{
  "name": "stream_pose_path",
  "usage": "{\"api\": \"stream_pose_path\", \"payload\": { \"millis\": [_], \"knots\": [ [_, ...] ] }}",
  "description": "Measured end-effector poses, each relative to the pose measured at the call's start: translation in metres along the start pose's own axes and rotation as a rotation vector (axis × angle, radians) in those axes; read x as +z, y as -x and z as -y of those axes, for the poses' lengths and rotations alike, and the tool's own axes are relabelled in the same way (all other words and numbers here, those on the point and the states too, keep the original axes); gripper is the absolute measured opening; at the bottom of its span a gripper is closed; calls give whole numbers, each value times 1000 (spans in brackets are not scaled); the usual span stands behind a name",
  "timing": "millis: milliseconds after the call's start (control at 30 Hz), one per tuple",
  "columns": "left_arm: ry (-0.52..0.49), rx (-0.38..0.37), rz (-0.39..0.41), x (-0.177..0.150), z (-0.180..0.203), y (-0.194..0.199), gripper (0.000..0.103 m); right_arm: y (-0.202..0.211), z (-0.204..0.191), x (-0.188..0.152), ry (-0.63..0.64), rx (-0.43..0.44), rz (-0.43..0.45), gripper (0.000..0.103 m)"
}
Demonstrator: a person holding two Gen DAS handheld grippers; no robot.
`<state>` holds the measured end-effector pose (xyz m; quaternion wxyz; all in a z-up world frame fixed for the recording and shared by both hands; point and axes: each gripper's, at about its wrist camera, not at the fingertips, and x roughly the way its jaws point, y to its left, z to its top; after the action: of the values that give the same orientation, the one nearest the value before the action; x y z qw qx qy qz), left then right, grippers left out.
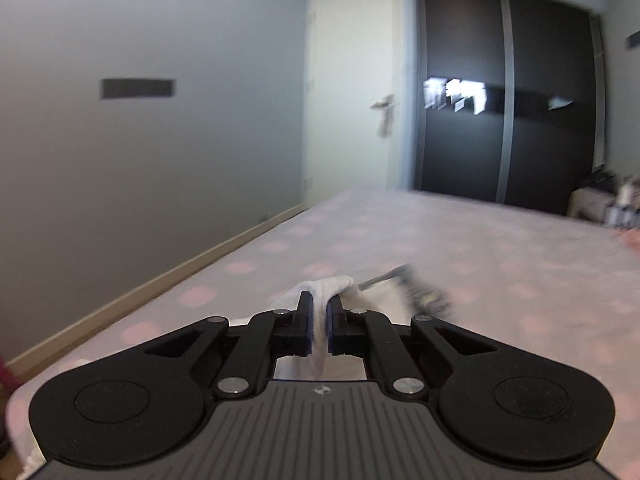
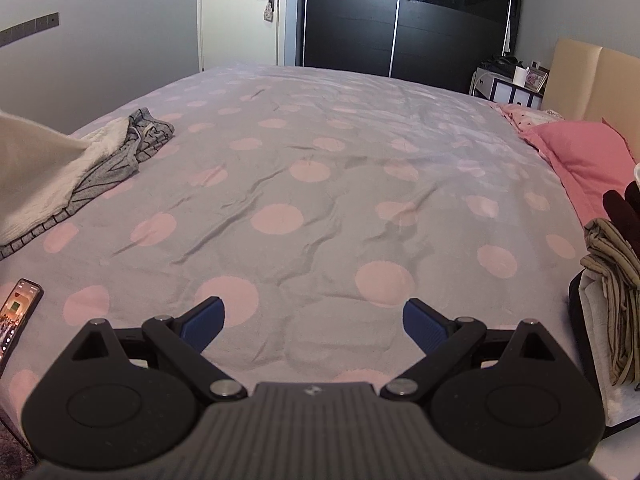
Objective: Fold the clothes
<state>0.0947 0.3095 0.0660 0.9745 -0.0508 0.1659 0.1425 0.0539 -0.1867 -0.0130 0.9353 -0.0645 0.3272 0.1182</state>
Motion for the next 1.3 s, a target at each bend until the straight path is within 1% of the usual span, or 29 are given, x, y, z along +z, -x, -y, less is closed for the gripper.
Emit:
{"api": "stream_pose_path", "payload": {
  "millis": [33, 233, 367, 467, 500, 567, 633, 800, 867, 933, 1000, 1067, 1100, 1133, 1200, 1233, 1267, 1300],
  "knots": [
    [-3, -44, 23, 7, 11, 11, 4, 3, 0, 0, 1, 1, 9, 97],
    [26, -358, 100, 47, 82, 69, 4, 26, -1, 1, 23, -20, 94, 97],
    [6, -596, 98, 61, 142, 104, 4, 44, 9, 2, 3, -50, 149, 97],
    [-54, -780, 50, 54, 193, 129, 4, 55, 20, 3, -24, -83, 181, 97],
    [-82, -827, 31, 49, 208, 136, 4, 58, 26, 3, -35, -104, 190, 97],
    [-159, -906, -34, 31, 237, 144, 4, 64, 36, 3, -56, -139, 201, 97],
    [-240, -969, -130, 4, 257, 142, 4, 70, 49, 2, -89, -170, 205, 97],
    [-400, -1025, -434, -71, 286, 132, 5, 74, 74, -5, -152, -196, 176, 97],
    [-464, -1036, -503, -97, 289, 135, 12, 74, 79, -8, -163, -192, 162, 97],
    [-513, -1036, -529, -114, 286, 137, 24, 73, 79, -10, -159, -176, 149, 97],
    [-526, -1013, -530, -118, 283, 136, 29, 71, 77, -12, -147, -151, 136, 97],
    [-527, -973, -527, -120, 280, 133, 31, 68, 73, -14, -135, -116, 120, 97],
    [-520, -951, -531, -121, 279, 132, 34, 67, 71, -15, -133, -95, 113, 97],
    [-508, -928, -532, -118, 277, 127, 40, 65, 69, -17, -131, -68, 105, 96],
    [-487, -878, -527, -112, 274, 117, 42, 63, 65, -20, -137, 1, 89, 96],
    [-490, -841, -517, -111, 272, 110, 43, 61, 63, -23, -141, 38, 81, 93],
    [-496, -801, -507, -110, 270, 103, 43, 60, 60, -25, -145, 74, 72, 88],
    [-502, -761, -497, -109, 268, 96, 44, 59, 55, -27, -134, 102, 64, 87]
  ]
}}
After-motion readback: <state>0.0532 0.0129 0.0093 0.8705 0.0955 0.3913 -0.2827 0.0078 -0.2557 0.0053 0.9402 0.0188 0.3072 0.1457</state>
